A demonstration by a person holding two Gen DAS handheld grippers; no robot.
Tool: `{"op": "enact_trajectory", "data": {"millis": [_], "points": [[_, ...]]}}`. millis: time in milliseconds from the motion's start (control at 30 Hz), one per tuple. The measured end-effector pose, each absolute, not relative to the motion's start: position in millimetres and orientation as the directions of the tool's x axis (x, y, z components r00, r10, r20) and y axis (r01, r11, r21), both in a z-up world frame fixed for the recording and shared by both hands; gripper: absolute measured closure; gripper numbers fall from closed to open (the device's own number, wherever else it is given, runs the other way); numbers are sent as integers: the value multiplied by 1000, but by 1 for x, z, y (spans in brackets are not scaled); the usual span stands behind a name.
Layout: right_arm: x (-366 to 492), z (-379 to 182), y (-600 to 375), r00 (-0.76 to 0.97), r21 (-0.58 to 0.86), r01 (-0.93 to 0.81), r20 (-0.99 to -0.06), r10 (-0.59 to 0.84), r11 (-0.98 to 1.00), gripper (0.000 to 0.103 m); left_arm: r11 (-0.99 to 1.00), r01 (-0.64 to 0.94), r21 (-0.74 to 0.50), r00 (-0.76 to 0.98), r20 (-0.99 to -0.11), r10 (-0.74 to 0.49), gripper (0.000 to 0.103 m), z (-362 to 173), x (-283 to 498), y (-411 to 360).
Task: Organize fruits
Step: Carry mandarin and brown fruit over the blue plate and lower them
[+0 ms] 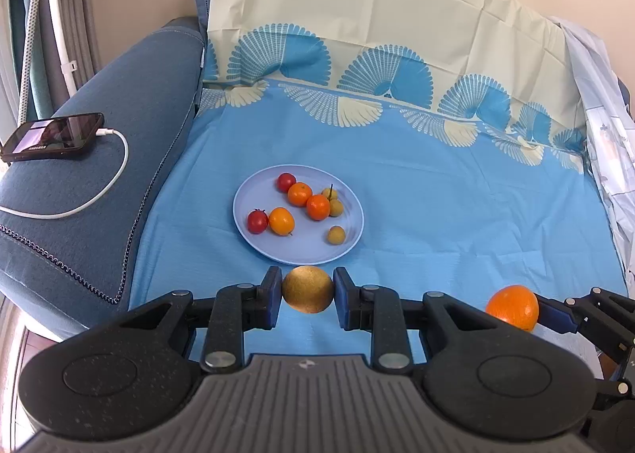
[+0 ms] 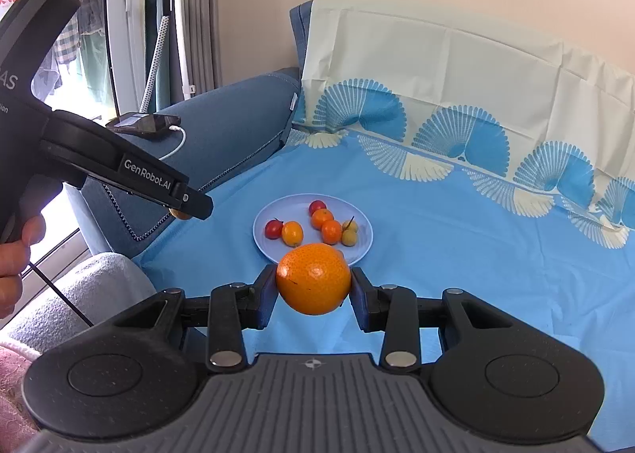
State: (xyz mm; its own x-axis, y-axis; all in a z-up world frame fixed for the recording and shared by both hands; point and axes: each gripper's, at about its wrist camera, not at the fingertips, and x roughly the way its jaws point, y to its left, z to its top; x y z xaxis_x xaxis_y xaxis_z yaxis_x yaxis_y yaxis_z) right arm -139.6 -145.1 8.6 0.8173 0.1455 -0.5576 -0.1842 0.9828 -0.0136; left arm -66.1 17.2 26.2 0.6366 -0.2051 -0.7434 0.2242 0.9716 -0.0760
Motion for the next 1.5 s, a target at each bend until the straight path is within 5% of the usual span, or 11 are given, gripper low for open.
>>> {"op": "enact_trajectory", "data": {"millis": [800,1500], "points": [[-106,-6,-149,794,1,-161,-593,130,987,63,980,181,-87,624,-759,-183,72,14,-22,24],[8,-28,-151,773,54,-161,-614,160,985,63,986,155,-67,595,-790,-147,72,-7,83,13]]}}
